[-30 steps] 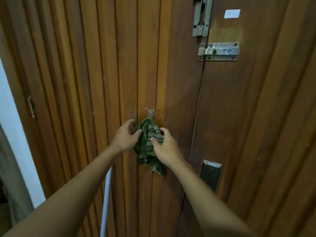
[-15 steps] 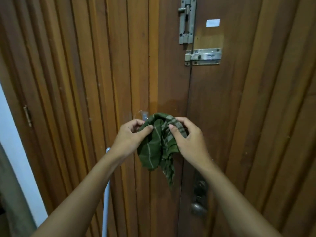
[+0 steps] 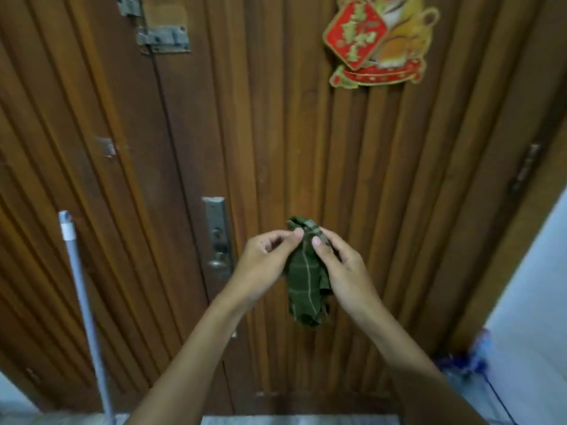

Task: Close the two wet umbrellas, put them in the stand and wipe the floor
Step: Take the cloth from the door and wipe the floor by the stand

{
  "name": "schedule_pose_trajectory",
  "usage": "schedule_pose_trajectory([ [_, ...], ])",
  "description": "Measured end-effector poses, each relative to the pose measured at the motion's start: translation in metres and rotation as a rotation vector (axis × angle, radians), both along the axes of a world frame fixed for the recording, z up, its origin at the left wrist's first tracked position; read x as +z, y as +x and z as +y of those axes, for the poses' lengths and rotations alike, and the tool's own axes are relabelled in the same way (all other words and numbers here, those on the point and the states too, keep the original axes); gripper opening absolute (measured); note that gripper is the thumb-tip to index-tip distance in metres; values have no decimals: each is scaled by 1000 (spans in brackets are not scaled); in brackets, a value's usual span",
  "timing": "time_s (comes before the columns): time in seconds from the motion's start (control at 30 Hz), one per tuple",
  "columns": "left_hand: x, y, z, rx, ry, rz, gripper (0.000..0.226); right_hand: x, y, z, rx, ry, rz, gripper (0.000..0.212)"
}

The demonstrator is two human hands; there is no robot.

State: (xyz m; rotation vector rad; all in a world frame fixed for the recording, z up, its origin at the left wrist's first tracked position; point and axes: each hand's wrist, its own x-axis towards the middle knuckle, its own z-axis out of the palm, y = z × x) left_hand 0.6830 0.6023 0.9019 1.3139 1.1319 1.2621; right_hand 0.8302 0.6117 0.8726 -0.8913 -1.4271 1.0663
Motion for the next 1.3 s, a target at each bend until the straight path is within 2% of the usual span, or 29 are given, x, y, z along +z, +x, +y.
schedule_pose_trajectory([
  [0.07,-6,41,-6,-65,-127,-110,31,-13,44,-18,44,-71,19,38],
  [0.13,-11,74,-12,-134,-219,-139,33,-27,83,-32,46,-131,4,49],
  [0.23,-23,114,-15,-267,-237,81,30,-49,133,-46,-8,-196,4,44],
  [0.3,-36,133,-10,-237,-157,230,24,-65,159,-52,-96,-228,15,38],
  [0.37,-54,143,0,-170,-90,295,14,-81,180,-55,-242,-255,42,30],
  [0.4,-66,146,5,-201,-99,332,10,-89,188,-56,-305,-272,70,27],
  [0.5,-116,166,17,-522,-251,408,21,-116,212,-55,-417,-378,104,17],
  [0.57,-152,191,23,-625,-295,379,13,-137,226,-51,-488,-415,132,20],
  [0.67,-194,232,29,-562,-326,269,9,-168,245,-48,-538,-491,232,32],
  [0.77,-223,264,32,-555,-394,267,10,-200,266,-51,-499,-571,357,34],
  [0.87,-255,296,32,-554,-421,295,19,-231,290,-53,-440,-581,299,36],
  [0.93,-279,315,31,-547,-442,330,27,-255,309,-54,-450,-600,235,30],
  [1.03,-336,346,29,-567,-511,317,18,-308,344,-51,-493,-633,124,21],
  [1.1,-387,366,26,-556,-577,308,6,-356,368,-48,-527,-650,63,15],
  [1.2,-481,396,16,-480,-691,258,23,-446,397,-48,-514,-688,8,14],
  [1.3,-583,419,4,-433,-796,200,23,-552,418,-53,-544,-717,-43,11],
])
